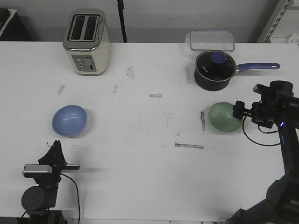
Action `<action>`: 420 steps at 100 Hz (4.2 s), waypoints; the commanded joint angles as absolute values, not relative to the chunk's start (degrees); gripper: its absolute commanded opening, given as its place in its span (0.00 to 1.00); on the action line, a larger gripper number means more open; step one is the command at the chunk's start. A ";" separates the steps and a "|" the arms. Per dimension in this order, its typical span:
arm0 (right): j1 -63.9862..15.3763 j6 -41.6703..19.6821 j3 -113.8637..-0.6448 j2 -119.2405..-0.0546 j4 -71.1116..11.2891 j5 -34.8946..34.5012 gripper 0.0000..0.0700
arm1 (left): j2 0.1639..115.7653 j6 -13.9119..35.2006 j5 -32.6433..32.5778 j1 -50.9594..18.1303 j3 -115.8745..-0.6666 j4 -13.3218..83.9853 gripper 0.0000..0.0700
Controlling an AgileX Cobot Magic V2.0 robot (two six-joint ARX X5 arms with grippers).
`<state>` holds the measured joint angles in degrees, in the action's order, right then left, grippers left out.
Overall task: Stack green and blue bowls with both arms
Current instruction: 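Lower the right gripper and grasp the rim of the pale green bowl, then slide the green bowl with the right gripper toward the table center, then open the right gripper and withdraw it back to rest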
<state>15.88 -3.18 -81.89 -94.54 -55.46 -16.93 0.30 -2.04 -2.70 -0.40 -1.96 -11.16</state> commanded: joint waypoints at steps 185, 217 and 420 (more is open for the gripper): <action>-9.02 -25.69 -69.73 -87.39 -40.12 -18.57 0.01 | 0.19 -2.20 -2.59 -0.36 -0.69 -12.03 0.00; -26.89 -38.04 -69.73 -88.25 -35.51 -6.42 0.01 | 0.19 -2.20 -2.59 -0.36 -0.69 -12.03 0.00; -15.11 2.66 -58.52 -67.92 -11.07 4.45 0.02 | 0.19 -2.20 -2.59 -0.36 -0.69 -12.03 0.00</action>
<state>-16.32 -2.50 -60.47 -69.17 -15.27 4.49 0.30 -2.04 -2.70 -0.38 -1.96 -11.16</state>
